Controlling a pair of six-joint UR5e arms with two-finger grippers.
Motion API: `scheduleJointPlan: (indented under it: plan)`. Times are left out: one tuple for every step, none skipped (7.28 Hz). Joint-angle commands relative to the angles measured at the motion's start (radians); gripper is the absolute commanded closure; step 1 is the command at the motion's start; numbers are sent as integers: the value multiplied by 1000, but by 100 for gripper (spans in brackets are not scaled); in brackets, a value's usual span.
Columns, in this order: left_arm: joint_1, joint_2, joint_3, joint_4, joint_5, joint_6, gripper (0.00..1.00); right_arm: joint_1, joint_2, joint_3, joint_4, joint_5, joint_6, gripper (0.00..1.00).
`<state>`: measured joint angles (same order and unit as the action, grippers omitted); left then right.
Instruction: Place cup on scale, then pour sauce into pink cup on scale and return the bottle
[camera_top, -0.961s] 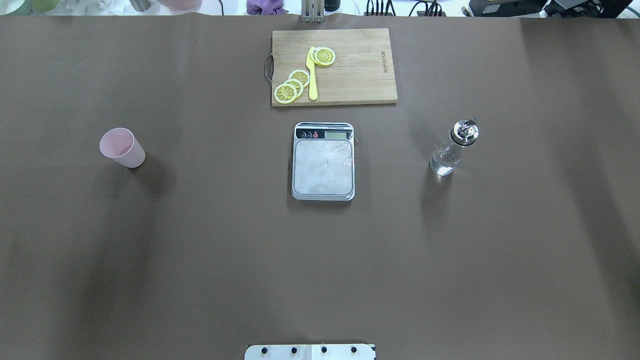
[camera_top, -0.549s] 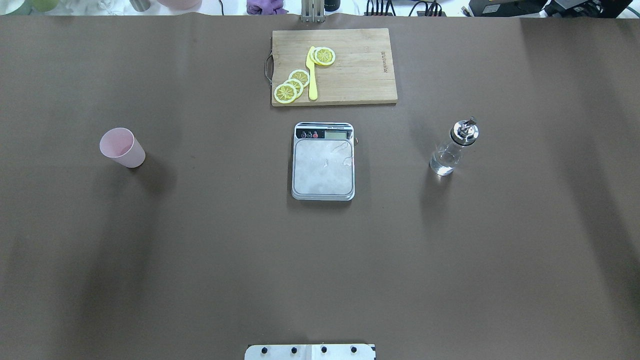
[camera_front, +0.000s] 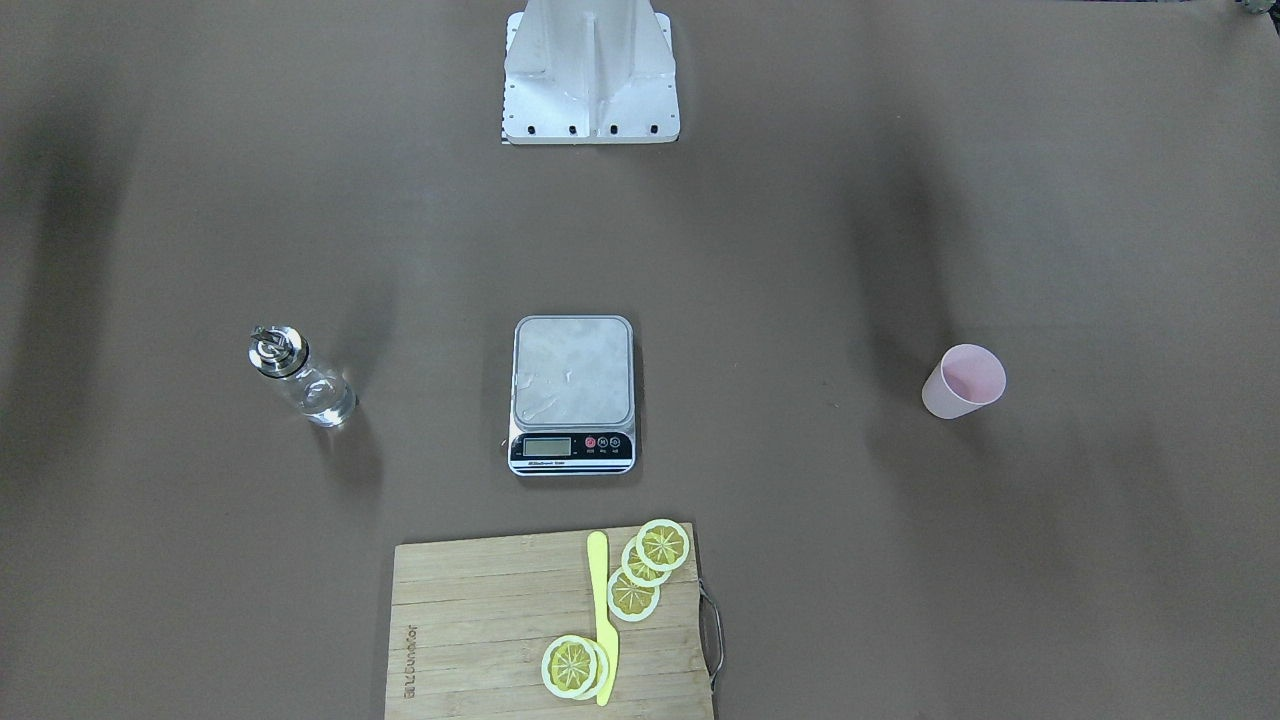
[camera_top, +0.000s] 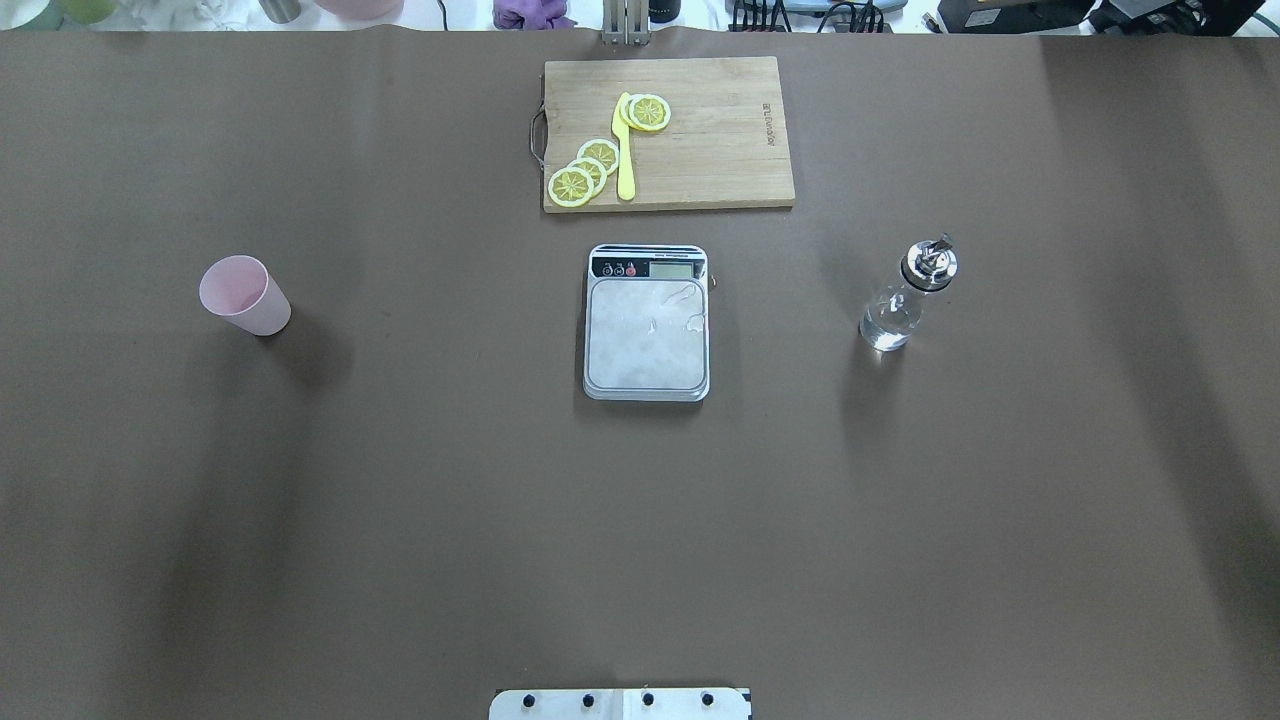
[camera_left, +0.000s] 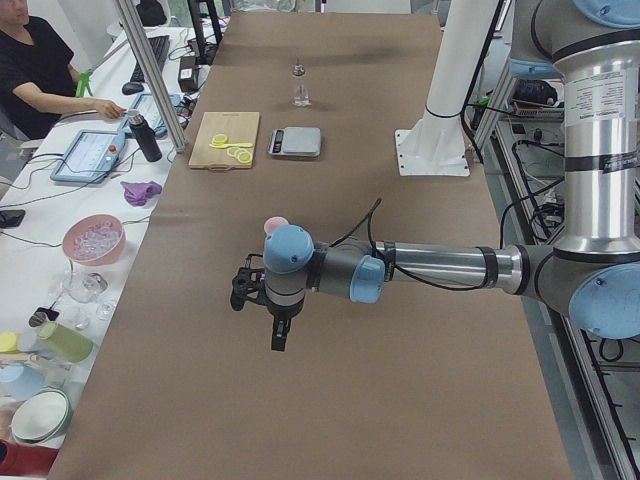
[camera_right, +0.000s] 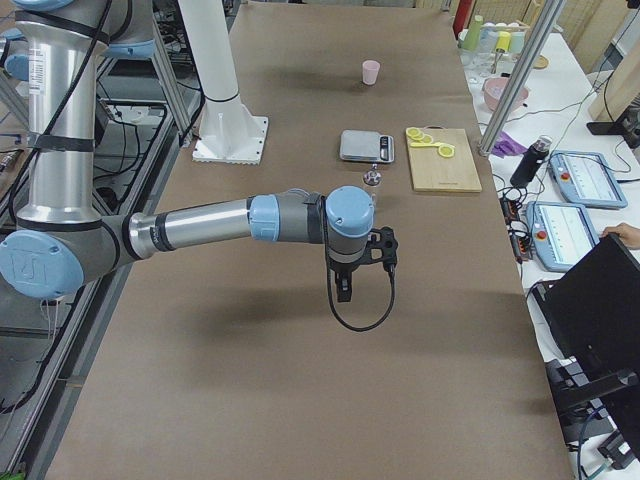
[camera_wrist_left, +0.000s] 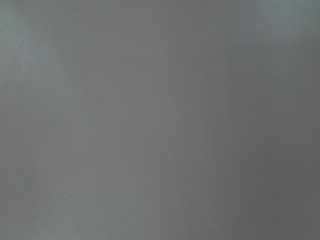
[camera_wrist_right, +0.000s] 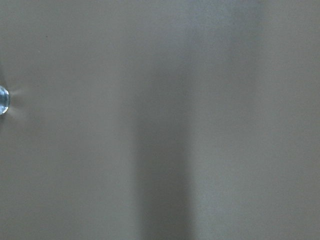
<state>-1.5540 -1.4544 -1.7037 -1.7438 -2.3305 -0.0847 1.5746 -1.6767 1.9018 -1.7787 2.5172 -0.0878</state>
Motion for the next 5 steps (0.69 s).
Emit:
scheduleJointPlan:
  plan:
    - [-3,11,24,-10,3,0,1,4,8,5,-2,6,0,0]
    - [-6,11,18,-10,3,-3,1,4,3,5,-2,8,0,0]
    - [-17,14,10,-10,2,-4,1,4,-4,3,-2,9,0,0]
    - [-17,16,9,-10,2,-4,1,4,-11,3,-2,11,0,0]
    - [-17,28,1,-11,0,-3,2,4,-18,3,-2,14,0,0]
